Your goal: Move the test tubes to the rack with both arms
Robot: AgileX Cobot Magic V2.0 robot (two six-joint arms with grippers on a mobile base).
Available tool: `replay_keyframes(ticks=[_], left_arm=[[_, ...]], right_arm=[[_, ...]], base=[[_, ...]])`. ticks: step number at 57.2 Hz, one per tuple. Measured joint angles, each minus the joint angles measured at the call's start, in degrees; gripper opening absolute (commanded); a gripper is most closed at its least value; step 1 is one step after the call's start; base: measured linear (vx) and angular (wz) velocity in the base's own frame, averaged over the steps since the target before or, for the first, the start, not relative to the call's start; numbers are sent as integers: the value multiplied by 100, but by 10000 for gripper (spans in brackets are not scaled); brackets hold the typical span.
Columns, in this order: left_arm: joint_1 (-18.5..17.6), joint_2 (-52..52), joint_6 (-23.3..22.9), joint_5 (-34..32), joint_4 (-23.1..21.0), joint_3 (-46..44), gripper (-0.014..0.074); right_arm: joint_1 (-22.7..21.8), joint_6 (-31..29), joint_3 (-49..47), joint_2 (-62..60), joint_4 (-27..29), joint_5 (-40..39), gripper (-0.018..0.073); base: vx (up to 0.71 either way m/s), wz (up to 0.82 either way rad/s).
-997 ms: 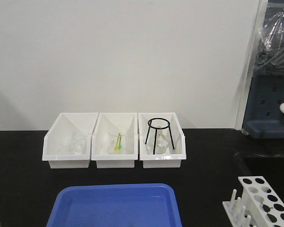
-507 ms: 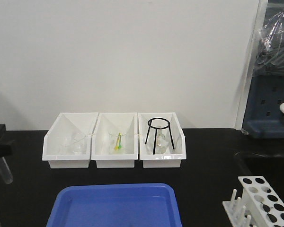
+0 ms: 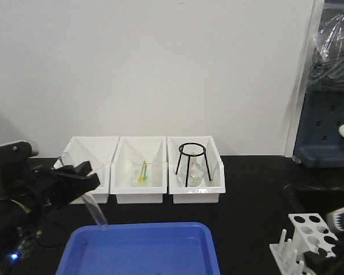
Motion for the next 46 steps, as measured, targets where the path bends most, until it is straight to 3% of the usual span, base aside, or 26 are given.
replay_keyframes(ticks=[10, 19, 30, 46], left_arm=[[-220, 618, -1769, -1028, 1253, 0, -4], [-232, 1079, -3003, -1740, 2325, 0, -4], [-232, 1443, -3569, -2487, 2675, 0, -4], [-232, 1503, -3657, -3068, 2927, -47, -4]], right_arm=[[1002, -497, -942, 1025, 396, 256, 429], [1484, -565, -2028, 1820, 546, 669, 429], [1969, -738, -3106, 2458, 546, 1222, 465], [2432, -976, -4121, 3245, 535, 1668, 505]], base=[[0, 0], [0, 0], [0, 0], [0, 0]])
